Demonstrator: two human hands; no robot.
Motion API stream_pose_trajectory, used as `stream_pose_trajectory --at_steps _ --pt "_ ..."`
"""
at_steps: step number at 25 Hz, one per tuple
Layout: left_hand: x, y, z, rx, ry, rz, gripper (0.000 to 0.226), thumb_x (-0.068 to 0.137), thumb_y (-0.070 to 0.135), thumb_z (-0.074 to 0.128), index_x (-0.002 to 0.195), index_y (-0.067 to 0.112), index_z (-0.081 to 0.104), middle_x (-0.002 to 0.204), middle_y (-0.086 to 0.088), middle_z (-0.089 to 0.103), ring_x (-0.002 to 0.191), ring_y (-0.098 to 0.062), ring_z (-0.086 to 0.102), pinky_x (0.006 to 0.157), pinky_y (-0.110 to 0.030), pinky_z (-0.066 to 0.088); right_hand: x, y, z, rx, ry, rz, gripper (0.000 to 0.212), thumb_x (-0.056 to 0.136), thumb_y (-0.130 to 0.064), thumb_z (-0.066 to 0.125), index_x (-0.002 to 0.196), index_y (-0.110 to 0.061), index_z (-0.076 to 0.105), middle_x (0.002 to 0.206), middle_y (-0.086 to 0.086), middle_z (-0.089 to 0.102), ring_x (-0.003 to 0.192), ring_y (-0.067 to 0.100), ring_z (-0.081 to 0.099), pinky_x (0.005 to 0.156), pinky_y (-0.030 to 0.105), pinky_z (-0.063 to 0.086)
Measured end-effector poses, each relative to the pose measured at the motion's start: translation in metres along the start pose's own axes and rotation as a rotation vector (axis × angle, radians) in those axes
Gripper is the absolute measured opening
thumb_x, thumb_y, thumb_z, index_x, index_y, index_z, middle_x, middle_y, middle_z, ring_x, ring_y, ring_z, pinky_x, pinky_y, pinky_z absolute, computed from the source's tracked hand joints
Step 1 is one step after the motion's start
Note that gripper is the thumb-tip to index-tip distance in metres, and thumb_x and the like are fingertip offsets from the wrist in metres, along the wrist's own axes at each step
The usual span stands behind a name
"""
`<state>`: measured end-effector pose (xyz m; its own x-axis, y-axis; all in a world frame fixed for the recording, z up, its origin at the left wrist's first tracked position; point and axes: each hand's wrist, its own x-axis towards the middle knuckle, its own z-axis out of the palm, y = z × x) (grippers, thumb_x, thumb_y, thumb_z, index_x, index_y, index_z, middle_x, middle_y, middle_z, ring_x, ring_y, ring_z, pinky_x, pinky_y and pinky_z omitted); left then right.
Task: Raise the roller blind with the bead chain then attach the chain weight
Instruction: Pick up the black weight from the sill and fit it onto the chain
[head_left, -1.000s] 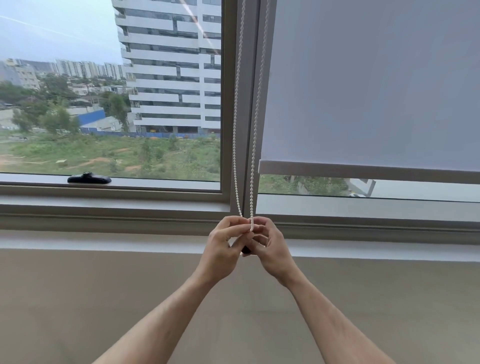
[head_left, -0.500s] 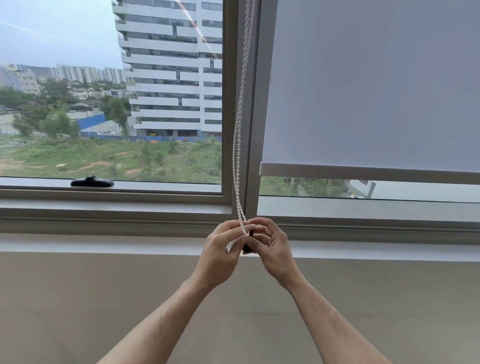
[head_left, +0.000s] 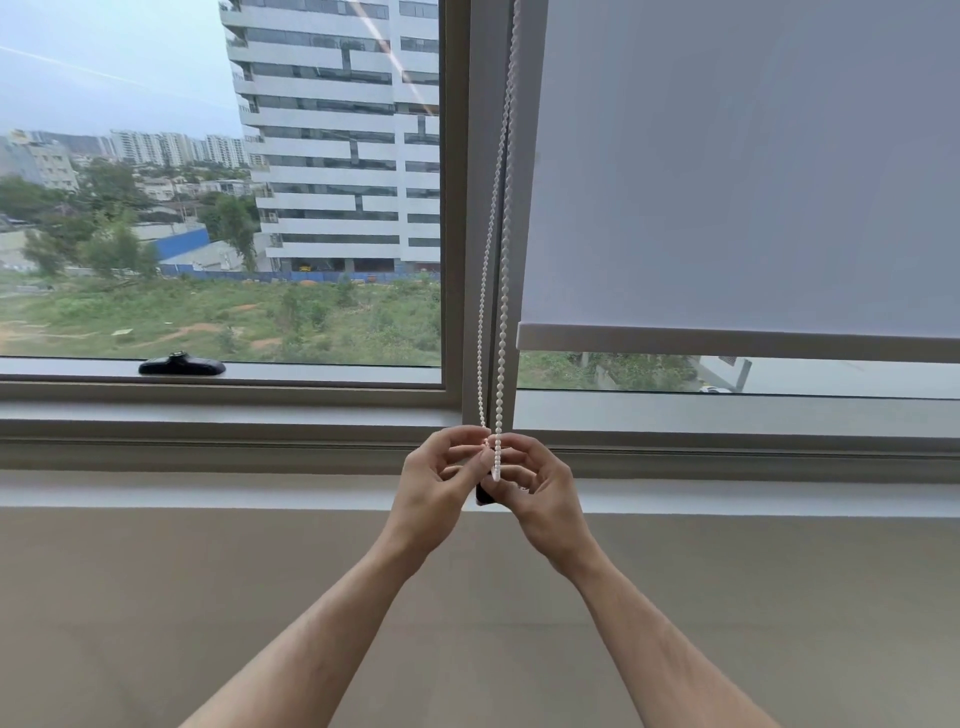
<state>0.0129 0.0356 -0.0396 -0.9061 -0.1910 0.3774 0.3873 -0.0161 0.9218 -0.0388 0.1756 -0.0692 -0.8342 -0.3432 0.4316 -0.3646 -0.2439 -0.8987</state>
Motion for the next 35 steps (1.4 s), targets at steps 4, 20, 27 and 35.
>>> stream_pose_trajectory --at_steps 4,20,27,35 --pt "0.003 0.006 0.0 -0.069 -0.108 -0.097 0.023 0.085 0.025 0.07 0.107 0.027 0.07 0.1 0.002 0.078 0.096 -0.014 0.073 0.083 -0.029 0.059 0.002 -0.001 -0.003 -0.013 0.02 -0.012 0.038 0.08 -0.013 0.081 0.114 -0.024 0.068 0.094 0.007 0.074 0.087 0.029 0.073 0.08 0.047 0.061" --pt "0.014 0.008 0.006 -0.116 -0.228 -0.147 0.038 0.08 0.003 0.078 0.113 0.02 0.069 0.11 -0.01 0.075 0.099 -0.028 0.073 0.076 -0.03 0.059 0.003 -0.011 -0.011 -0.034 0.056 -0.097 0.045 0.076 -0.014 0.082 0.109 -0.042 0.067 0.1 -0.007 0.075 0.099 0.015 0.073 0.078 0.03 0.059" --pt "0.015 0.008 0.006 -0.151 -0.203 -0.15 0.038 0.077 0.0 0.079 0.105 0.024 0.072 0.108 -0.006 0.076 0.095 -0.027 0.074 0.074 -0.032 0.06 0.005 -0.009 -0.017 -0.021 0.069 -0.05 0.056 0.076 -0.007 0.083 0.122 -0.027 0.061 0.104 0.006 0.074 0.098 0.024 0.074 0.08 0.033 0.059" --pt "0.017 0.005 0.004 -0.134 -0.179 -0.163 0.039 0.071 0.01 0.082 0.102 0.032 0.074 0.109 -0.004 0.075 0.095 -0.02 0.07 0.08 -0.041 0.06 0.017 0.027 -0.052 -0.083 0.458 0.179 0.015 0.087 -0.006 0.072 0.089 -0.021 0.073 0.069 -0.007 0.069 0.059 0.01 0.06 0.057 0.019 0.053"
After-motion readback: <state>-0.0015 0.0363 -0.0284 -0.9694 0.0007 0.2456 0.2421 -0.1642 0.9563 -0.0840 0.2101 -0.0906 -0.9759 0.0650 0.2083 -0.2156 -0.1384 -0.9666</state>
